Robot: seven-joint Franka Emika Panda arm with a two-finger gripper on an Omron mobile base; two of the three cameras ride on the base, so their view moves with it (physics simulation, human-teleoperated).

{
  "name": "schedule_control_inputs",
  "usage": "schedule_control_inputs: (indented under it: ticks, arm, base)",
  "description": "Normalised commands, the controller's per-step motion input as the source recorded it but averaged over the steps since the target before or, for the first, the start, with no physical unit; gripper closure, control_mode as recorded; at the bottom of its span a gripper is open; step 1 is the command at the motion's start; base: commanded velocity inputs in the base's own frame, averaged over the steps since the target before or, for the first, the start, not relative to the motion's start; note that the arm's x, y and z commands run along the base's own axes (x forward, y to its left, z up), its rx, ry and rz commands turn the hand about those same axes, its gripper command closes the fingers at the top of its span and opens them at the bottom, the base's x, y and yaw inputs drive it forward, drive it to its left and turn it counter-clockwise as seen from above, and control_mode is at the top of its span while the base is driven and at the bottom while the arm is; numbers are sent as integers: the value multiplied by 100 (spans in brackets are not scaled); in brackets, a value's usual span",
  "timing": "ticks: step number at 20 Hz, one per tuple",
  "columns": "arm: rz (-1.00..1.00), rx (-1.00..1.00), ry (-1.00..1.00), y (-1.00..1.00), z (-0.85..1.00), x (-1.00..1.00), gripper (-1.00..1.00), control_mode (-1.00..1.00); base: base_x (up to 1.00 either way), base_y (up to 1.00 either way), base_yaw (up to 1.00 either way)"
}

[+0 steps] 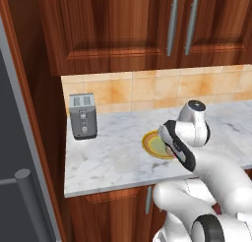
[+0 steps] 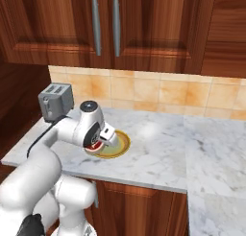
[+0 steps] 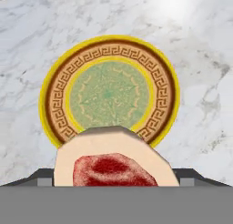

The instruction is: Place the steak on the counter behind the older steak on the same shelf of the fridge to maintain FIFO order. Close the fridge door when finished.

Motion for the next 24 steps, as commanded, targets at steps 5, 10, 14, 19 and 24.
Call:
schedule_control_inputs:
  ticks: [5, 10, 14, 19, 24]
  arm:
    - [0, 0, -7, 22, 100, -76, 100, -100]
    - [-3, 0, -4, 16, 99, -84, 100, -100]
    - [-1, 0, -3, 7, 91, -79, 100, -100]
    - [0, -1, 0, 4, 19, -26, 100, -100]
    - [0, -2, -2, 0, -1, -16, 100, -100]
  base:
    - [0, 0, 0]
    - [0, 0, 0]
    - [0, 0, 0]
    - [0, 0, 0]
    - [0, 0, 0]
